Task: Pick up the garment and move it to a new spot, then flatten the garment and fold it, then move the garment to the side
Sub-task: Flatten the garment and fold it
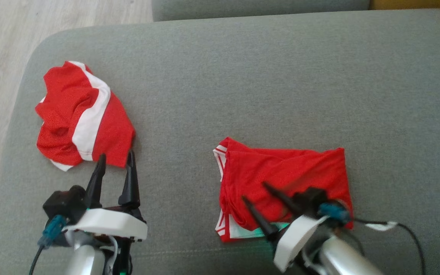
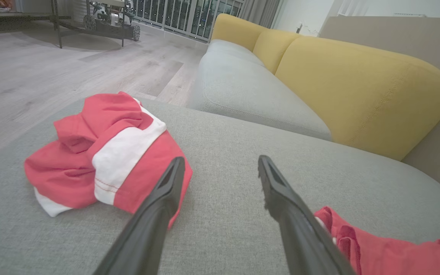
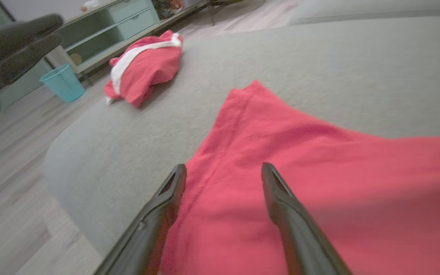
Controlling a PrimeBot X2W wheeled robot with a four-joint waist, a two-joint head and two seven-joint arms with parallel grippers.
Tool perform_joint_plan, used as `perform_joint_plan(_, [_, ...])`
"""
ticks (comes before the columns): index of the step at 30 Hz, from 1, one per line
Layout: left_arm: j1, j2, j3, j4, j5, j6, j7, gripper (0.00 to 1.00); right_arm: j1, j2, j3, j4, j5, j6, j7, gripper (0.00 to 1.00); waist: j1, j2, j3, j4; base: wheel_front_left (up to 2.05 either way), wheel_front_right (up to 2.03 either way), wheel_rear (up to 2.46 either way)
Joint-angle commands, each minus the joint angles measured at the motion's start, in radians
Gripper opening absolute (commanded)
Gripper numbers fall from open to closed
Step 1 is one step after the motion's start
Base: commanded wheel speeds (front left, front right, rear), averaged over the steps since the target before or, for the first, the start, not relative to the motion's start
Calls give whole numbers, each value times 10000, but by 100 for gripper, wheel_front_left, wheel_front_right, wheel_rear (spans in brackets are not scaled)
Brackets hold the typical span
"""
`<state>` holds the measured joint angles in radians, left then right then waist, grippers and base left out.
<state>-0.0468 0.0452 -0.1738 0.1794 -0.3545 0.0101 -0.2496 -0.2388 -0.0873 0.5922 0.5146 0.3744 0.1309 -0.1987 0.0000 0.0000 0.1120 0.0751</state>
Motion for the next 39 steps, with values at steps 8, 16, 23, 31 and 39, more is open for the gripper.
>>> perform_joint_plan(8, [-206,51,485,-543,-59,80,-122,100,-510,-478,-2407,-1298,-1225,-2,-449,100,0,0,-261,-571,0,0,0])
perform_joint_plan(16, [-59,51,604,-676,-39,190,-122,100,-65,-710,-4265,-3133,-2437,-2,-564,100,0,0,-446,-1136,0,0,0])
perform_joint_plan(23, [66,51,725,-736,57,140,-122,100,846,-389,-5151,-3868,-3148,-2,-614,100,0,0,-549,-1365,0,0,0])
perform_joint_plan(31, [274,51,912,-858,138,197,-122,100,1287,-71,-5502,-3908,-3257,-2,-627,100,0,0,-606,-1463,0,0,0])
perform_joint_plan(39, [287,51,876,-866,214,128,-122,100,1323,38,-5523,-3865,-3193,-2,-628,100,0,0,-599,-1436,0,0,0])
